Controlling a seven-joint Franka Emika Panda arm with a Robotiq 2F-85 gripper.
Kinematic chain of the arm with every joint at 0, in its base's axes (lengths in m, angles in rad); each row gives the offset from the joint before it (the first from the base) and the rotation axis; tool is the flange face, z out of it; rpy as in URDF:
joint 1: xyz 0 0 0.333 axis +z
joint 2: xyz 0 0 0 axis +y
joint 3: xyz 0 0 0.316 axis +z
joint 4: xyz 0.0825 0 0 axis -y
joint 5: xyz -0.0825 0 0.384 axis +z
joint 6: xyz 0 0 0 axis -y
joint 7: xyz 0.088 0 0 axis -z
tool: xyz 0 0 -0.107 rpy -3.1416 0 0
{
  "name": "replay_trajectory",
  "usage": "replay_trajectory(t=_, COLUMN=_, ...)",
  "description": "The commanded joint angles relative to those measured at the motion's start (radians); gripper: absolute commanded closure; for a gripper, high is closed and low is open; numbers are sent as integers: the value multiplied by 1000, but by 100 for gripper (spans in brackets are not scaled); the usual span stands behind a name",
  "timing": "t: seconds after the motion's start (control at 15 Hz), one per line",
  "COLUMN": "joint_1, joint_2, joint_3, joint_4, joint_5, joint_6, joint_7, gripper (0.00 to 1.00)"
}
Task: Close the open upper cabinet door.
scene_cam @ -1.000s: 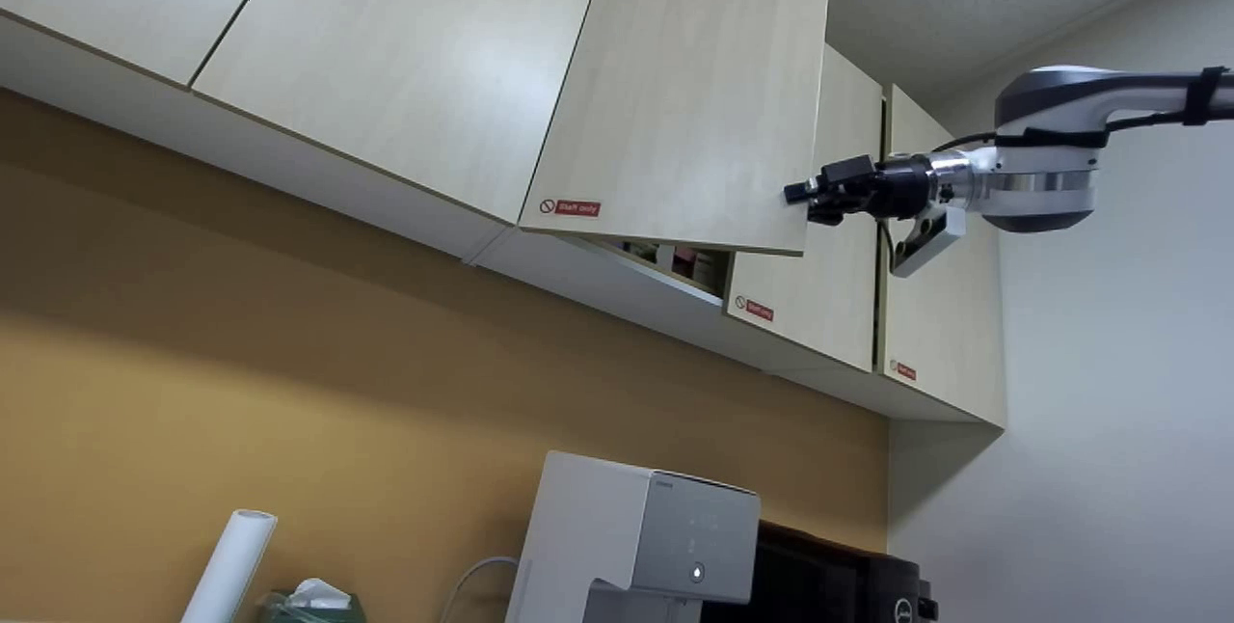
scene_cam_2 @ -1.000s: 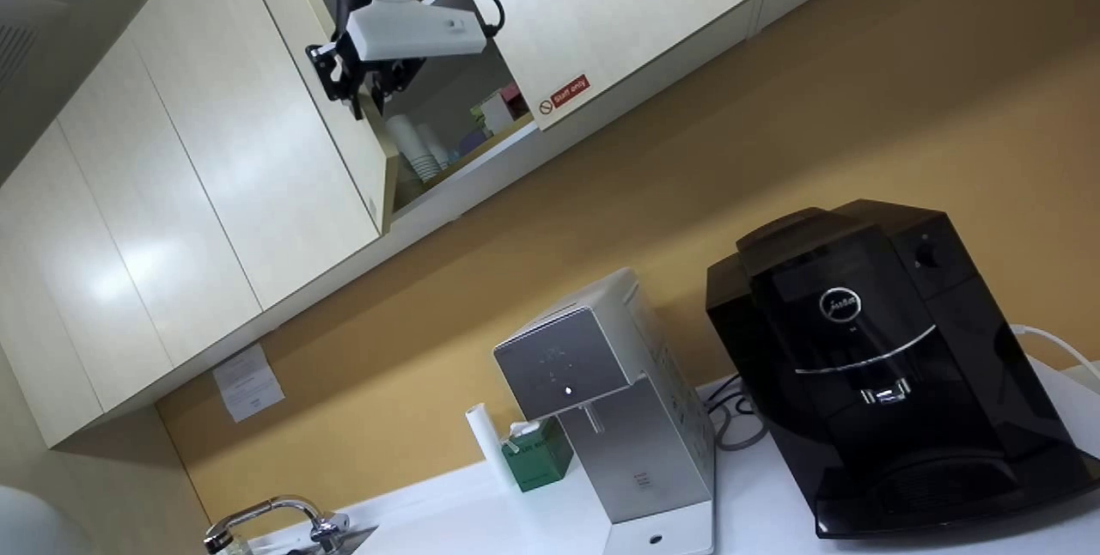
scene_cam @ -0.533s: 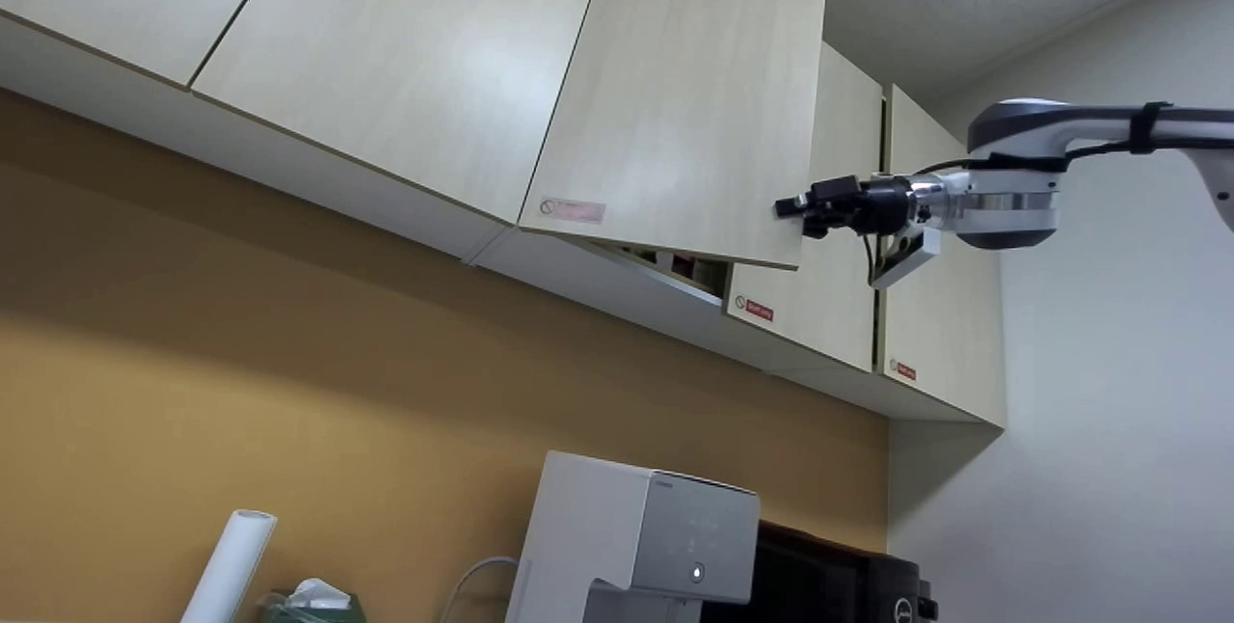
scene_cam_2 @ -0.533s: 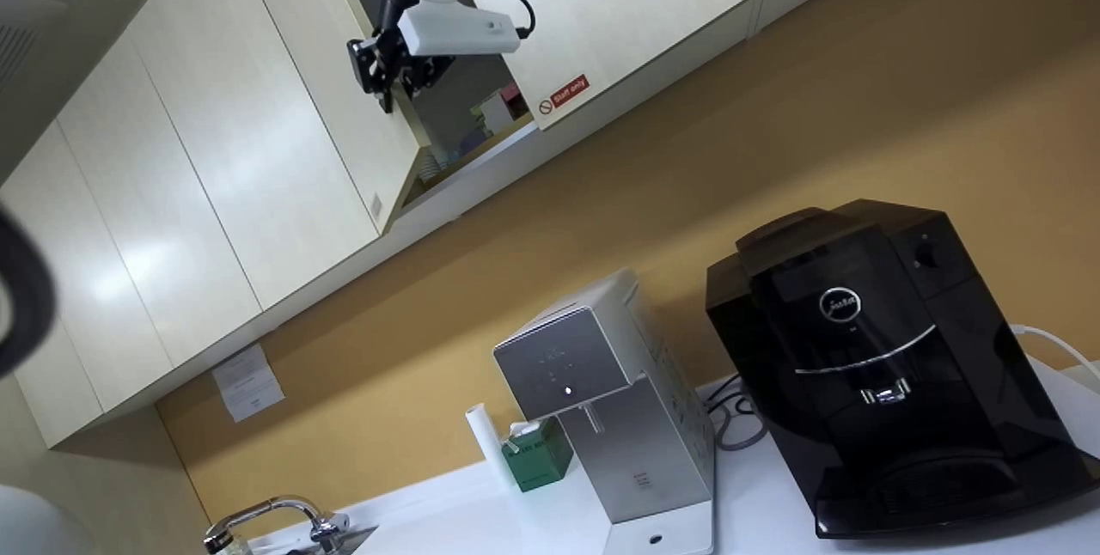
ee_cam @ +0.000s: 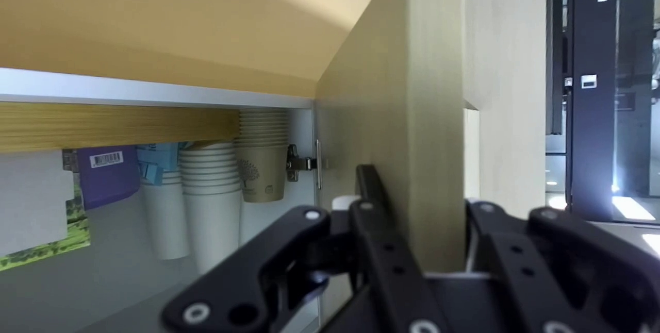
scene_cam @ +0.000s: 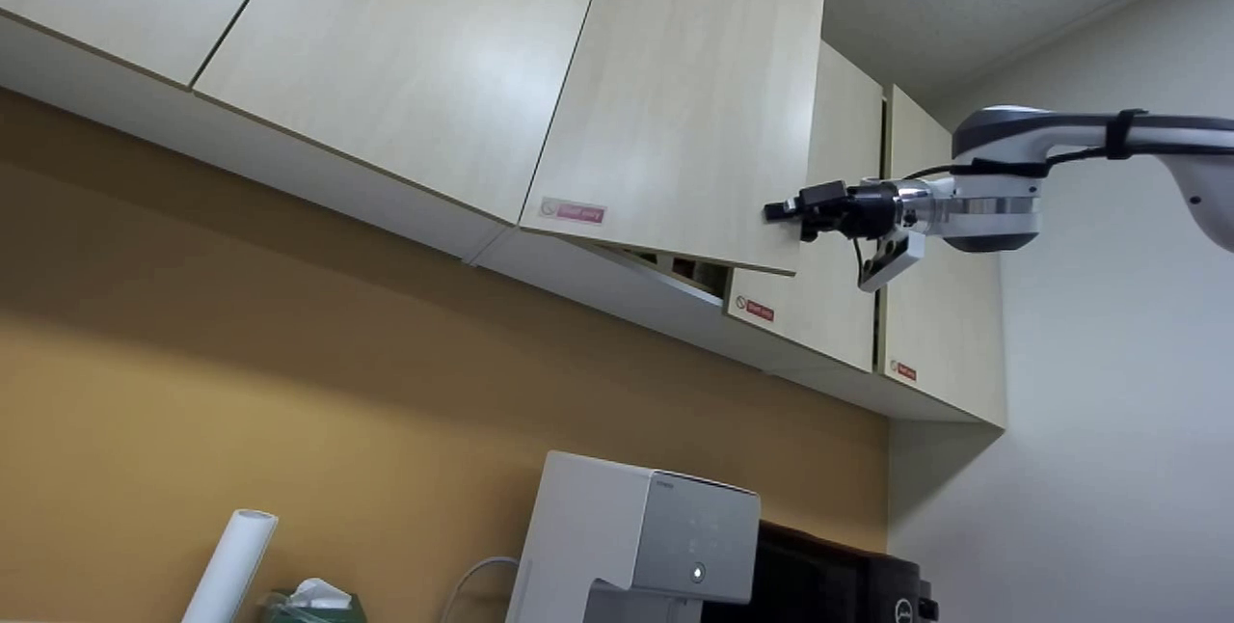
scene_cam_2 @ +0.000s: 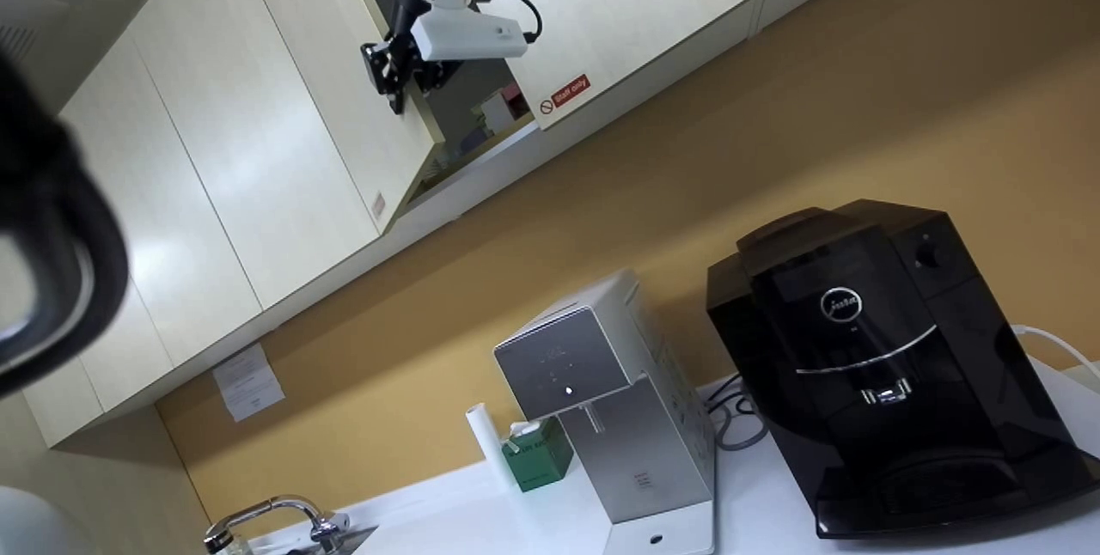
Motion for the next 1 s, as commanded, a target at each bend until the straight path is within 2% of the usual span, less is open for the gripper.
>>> replay_trajectory(t=0.0, joint_1=-12, joint_2=0, joint_3=4, joint_4=-2, joint_5=7, joint_6=-14, joint_7=-12, gripper=93)
replay_trajectory(t=0.33, joint_1=23, joint_2=10, joint_3=-36, joint_4=75, joint_5=1, joint_6=-9, joint_7=-34, gripper=93)
replay_trajectory(t=0.73, joint_1=130, joint_2=25, joint_3=-112, joint_4=182, joint_5=-15, joint_6=-50, joint_7=-37, gripper=93)
replay_trajectory(t=0.93, joint_1=175, joint_2=32, joint_3=-141, joint_4=201, joint_5=-34, joint_6=-10, joint_7=-30, gripper=93)
